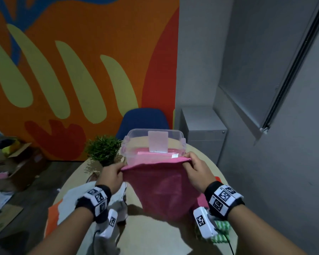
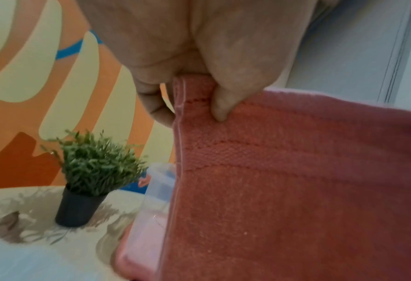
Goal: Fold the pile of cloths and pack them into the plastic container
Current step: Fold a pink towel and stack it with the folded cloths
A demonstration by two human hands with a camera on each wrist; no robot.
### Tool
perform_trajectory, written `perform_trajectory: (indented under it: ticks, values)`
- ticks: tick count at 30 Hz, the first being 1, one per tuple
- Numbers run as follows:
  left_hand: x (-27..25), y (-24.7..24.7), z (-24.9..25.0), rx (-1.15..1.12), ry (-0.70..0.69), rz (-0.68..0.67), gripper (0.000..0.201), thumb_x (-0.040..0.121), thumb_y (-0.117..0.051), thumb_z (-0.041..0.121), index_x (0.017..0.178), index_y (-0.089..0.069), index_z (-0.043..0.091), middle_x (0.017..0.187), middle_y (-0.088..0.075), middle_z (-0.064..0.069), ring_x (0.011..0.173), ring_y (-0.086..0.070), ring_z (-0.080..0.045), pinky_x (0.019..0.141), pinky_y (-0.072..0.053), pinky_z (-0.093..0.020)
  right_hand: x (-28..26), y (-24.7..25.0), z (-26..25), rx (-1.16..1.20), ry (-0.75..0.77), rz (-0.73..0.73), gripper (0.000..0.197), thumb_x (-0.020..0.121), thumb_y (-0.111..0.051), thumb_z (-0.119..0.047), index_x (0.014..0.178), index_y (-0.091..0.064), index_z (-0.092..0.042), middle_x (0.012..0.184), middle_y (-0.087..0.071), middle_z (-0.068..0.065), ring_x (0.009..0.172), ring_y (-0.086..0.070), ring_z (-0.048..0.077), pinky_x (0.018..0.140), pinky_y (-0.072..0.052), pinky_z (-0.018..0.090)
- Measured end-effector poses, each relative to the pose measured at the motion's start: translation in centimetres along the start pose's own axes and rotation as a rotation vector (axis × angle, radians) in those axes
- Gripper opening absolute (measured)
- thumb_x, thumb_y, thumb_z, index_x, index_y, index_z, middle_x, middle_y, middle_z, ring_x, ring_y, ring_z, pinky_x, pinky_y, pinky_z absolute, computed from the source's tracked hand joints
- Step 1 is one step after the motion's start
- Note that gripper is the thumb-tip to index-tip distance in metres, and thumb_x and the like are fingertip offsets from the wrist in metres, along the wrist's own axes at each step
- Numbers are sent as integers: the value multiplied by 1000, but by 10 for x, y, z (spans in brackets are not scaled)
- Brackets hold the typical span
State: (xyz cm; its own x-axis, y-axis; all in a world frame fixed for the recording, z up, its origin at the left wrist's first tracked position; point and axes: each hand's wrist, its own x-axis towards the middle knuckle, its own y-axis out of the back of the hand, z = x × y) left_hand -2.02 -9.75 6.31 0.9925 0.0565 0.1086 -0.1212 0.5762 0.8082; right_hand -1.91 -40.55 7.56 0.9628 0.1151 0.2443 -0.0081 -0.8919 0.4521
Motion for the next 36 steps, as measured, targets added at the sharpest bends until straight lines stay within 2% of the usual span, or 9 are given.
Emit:
perform_trajectory:
  ticks: [5, 9, 12, 16, 20, 24, 29, 33, 36]
  values:
    - [-9, 37, 13, -264, 0, 59, 9, 91, -67, 16, 93, -73, 22, 84, -73, 1, 80, -69, -20, 70, -59, -40, -12, 9, -2, 230, 54, -10, 18, 102, -53, -21, 88, -63, -26, 82, -68, -19, 81, -62, 1, 74, -45, 19]
    - [-58, 20, 0, -303, -1, -175, 11, 87, -73, 21, 77, -72, 25, 72, -70, 1, 68, -63, -11, 64, -48, -24, -45, 0, 37, 386, -143, -186, 26, 92, -62, -44, 105, -75, -25, 104, -75, 7, 98, -68, 24, 91, -53, 39]
    - [-102, -19, -28, -208, 107, -423, 12, 89, -69, 13, 86, -75, 23, 79, -73, 5, 73, -65, 1, 66, -46, -10, -84, -6, 71, 257, -279, -371, 22, 91, -60, -47, 101, -76, -35, 96, -76, -4, 92, -69, 18, 89, -54, 40]
    - [-152, -66, -67, -138, 158, -615, 12, 86, -63, 18, 89, -74, 20, 77, -70, 3, 69, -60, -2, 71, -48, -22, -132, -16, 119, -6, -342, -623, 66, 80, -50, -79, 101, -71, -20, 99, -73, 0, 93, -67, 16, 89, -51, 35]
    - [-177, -85, -84, -87, 220, -652, 9, 83, -62, 23, 83, -70, 27, 78, -68, 7, 74, -62, -4, 72, -49, -20, -167, -31, 151, -154, -438, -772, 41, 95, -51, -56, 85, -66, -20, 91, -69, -2, 91, -65, 18, 90, -47, 34]
    - [-176, -88, -96, -99, 262, -605, 6, 82, -71, 32, 77, -68, 31, 81, -70, 7, 78, -64, -3, 73, -51, -19, -181, -42, 165, -214, -500, -808, 35, 101, -47, -46, 114, -64, -19, 114, -68, -1, 106, -62, 15, 96, -47, 32]
    - [-168, -95, -117, -162, 279, -590, 10, 76, -71, 35, 81, -66, 28, 80, -71, 4, 79, -67, -14, 78, -54, -30, -192, -50, 169, -280, -574, -815, 22, 104, -44, -33, 114, -53, -15, 111, -65, 2, 103, -61, 19, 82, -44, 25]
    - [-169, -109, -127, -117, 272, -699, 10, 88, -60, 29, 80, -64, 24, 78, -68, 7, 77, -63, -10, 75, -50, -25, -206, -55, 173, -372, -648, -839, 8, 102, -45, -35, 105, -47, -28, 104, -62, -1, 102, -60, 21, 78, -42, 25]
    - [-159, -123, -130, -94, 209, -632, 16, 98, -51, 29, 89, -63, 21, 84, -70, 4, 79, -65, -10, 68, -48, -20, -207, -62, 166, -429, -691, -828, 5, 102, -44, -32, 104, -44, -27, 103, -61, 4, 99, -59, 25, 74, -40, 28]
